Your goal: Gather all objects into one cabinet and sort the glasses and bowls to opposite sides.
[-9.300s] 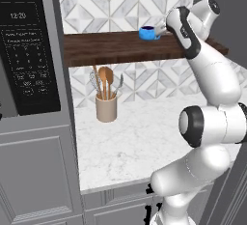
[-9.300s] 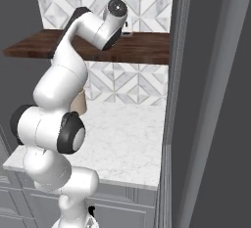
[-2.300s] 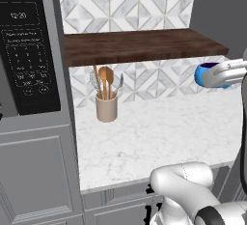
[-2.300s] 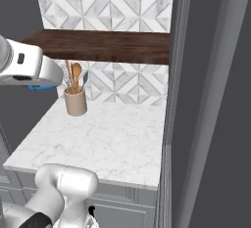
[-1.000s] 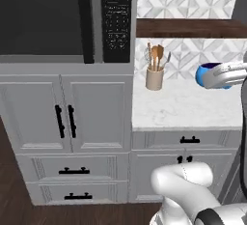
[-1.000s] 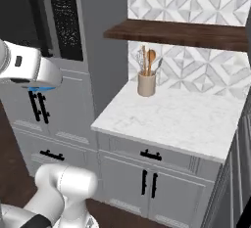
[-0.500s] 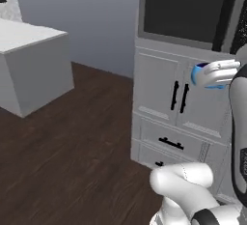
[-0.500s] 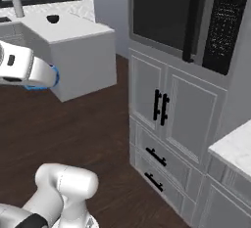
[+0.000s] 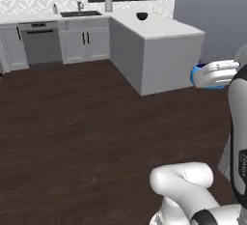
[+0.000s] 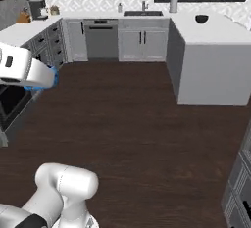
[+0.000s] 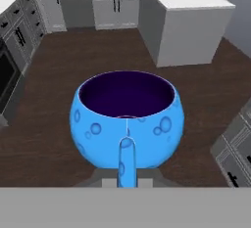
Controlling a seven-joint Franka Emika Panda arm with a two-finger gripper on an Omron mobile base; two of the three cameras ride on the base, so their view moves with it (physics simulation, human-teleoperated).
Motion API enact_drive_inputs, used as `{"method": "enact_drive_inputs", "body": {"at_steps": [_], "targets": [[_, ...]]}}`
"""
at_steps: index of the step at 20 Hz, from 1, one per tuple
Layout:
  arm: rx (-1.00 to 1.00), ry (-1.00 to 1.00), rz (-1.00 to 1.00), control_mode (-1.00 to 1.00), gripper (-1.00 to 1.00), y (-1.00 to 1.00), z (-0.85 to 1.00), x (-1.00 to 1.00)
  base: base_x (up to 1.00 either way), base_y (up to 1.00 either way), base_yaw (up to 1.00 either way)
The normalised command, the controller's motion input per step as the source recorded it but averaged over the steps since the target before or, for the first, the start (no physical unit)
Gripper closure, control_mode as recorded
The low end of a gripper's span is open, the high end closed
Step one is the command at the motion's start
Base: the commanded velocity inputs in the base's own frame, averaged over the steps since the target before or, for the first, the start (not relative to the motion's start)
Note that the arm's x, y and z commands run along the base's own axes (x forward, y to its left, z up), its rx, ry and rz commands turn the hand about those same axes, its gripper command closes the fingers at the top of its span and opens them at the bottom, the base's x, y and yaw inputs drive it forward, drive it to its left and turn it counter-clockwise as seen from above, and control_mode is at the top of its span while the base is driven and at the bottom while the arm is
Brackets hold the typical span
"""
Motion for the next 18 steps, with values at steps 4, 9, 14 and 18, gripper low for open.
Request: {"method": "enact_drive_inputs", "body": {"at_steps": [4,9,14,18], "targets": [[0.00,0.00,0.00,1.00,1.00,0.00,0.00,0.00,-0.16,0.11,1.00],[0.00,0.00,0.00,1.00,1.00,0.00,0.00,0.00,-0.09,0.05,1.00],[0.00,0.00,0.00,1.00,1.00,0.00,0.00,0.00,0.35,-0.02,0.90],[0.00,0.00,0.00,1.00,1.00,0.00,0.00,0.00,0.89,-0.27,0.69]]}}
